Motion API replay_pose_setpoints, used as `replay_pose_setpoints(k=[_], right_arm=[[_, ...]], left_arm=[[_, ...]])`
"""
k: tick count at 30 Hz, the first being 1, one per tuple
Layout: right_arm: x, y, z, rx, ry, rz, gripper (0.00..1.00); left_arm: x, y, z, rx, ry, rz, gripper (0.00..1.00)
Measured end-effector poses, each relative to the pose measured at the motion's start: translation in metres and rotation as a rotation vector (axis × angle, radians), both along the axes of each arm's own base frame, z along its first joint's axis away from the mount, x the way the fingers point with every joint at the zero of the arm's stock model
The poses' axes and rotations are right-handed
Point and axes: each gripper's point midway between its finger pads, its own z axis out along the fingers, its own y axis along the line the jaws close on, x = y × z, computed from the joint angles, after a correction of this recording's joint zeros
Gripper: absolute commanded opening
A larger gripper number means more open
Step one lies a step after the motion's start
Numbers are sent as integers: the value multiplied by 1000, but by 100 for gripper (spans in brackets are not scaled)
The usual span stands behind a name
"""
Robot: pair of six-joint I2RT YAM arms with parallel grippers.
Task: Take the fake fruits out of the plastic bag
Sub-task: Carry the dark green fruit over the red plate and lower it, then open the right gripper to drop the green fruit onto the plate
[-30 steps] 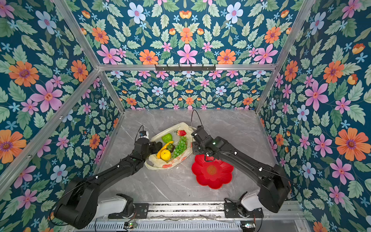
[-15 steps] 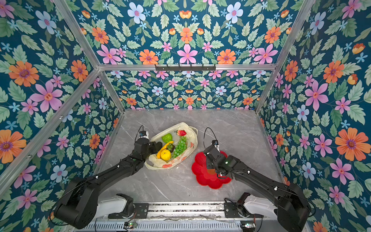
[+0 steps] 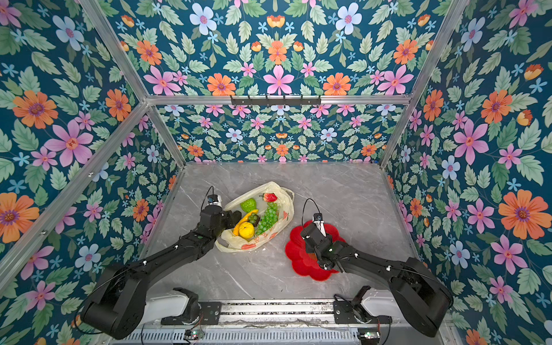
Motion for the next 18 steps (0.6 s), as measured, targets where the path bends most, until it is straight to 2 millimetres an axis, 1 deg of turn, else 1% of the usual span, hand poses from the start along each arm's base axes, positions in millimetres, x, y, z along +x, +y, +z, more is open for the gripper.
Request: replay_pose_setpoints(k=[4,9,15,18], right_arm=[[7,1,-4,-6,-30,-10,52],[14,4,-12,-23,-38,-24,61],[16,0,-17,-24,-47,-54,68],[16,0,-16,-18,-51,-55,69]], left_arm=[[0,0,0,1,0,1,0],[0,0,-1,1,3,0,0],[0,0,-2,2,4,0,0],[0,0,-2,2,4,0,0]])
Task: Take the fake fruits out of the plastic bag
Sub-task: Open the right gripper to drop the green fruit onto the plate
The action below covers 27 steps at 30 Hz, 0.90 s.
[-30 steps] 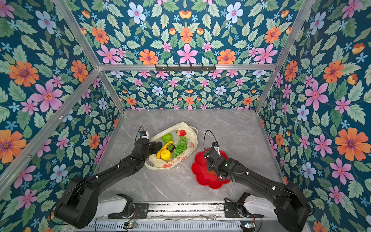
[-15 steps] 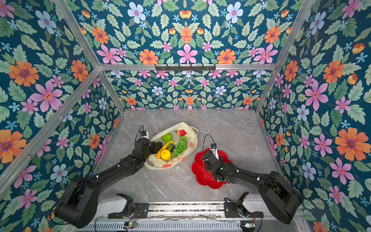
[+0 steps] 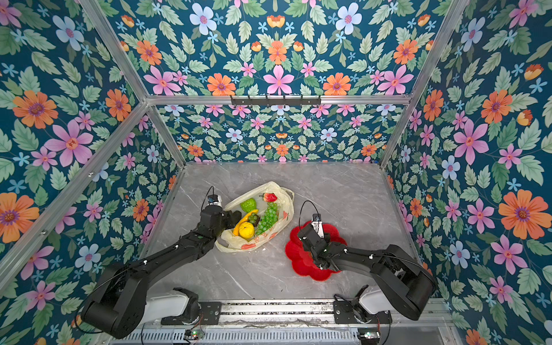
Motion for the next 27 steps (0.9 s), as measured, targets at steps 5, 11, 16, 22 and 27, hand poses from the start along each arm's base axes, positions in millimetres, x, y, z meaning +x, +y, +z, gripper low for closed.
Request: replay_pose_setpoints(k=[5,11,16,22,27], right_arm=[[1,1,2,7,-5,-3,69],[4,3,13,24,-22,-3,75],[7,6,35,44,-43,-3,75],[18,36,90,161,-81,64,73],[30,76,124,241,-54,170,71]], left_arm=[[0,0,0,0,0,0,0],[0,0,-1,1,1,0,0],[0,0,-1,2,2,2,0],[0,1,-1,3,2,4,0],[0,1,-1,5,1,7,0]])
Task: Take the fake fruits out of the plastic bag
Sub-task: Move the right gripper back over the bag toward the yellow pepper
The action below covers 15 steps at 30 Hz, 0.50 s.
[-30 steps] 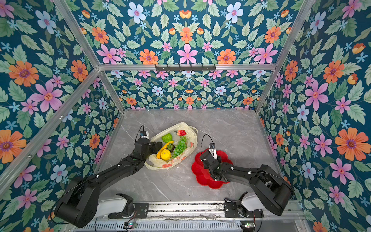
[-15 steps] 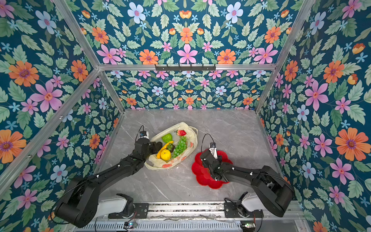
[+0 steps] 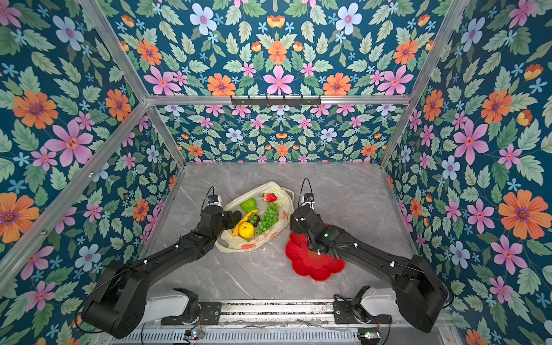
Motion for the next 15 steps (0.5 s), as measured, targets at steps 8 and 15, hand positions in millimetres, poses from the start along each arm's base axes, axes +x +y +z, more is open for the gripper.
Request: replay_pose_setpoints(k=[8,15], right_arm=[[27,69,28,99,61,145,66],[51,115,8,80,146,225,57]], left_arm=[[1,1,-2,4,6,4,0],[1,0,-1,4,5,4,0]])
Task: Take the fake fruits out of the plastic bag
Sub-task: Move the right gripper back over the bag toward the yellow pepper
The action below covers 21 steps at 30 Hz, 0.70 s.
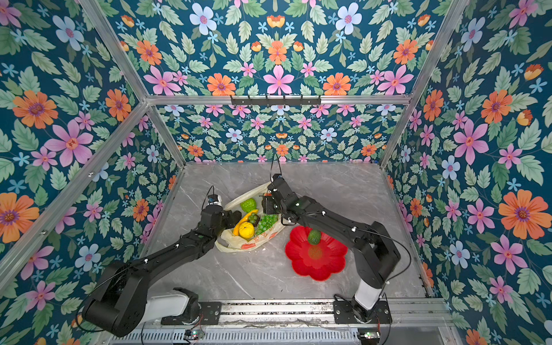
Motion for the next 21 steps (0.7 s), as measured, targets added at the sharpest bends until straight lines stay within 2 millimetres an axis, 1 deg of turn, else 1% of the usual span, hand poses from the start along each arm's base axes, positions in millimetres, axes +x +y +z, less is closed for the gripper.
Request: replay_pose_setpoints(k=[2,6,12,18,21], right_arm=[[5,7,-9,-20,21,13,53],[11,26,-20,-33,40,56,48],[1,56,-40,-54,103,133,41],[-3,74,-54,-84,132,161,31],[-3,80,-61,-102,144,171,29]], left_arm=[[0,0,0,0,1,-1,0],[0,0,1,-1,-1,-1,0],[0,-1,2,-4,-4,-4,0],[0,-1,2,-4,-3,-5,0],[0,-1,2,-4,-3,-5,0]])
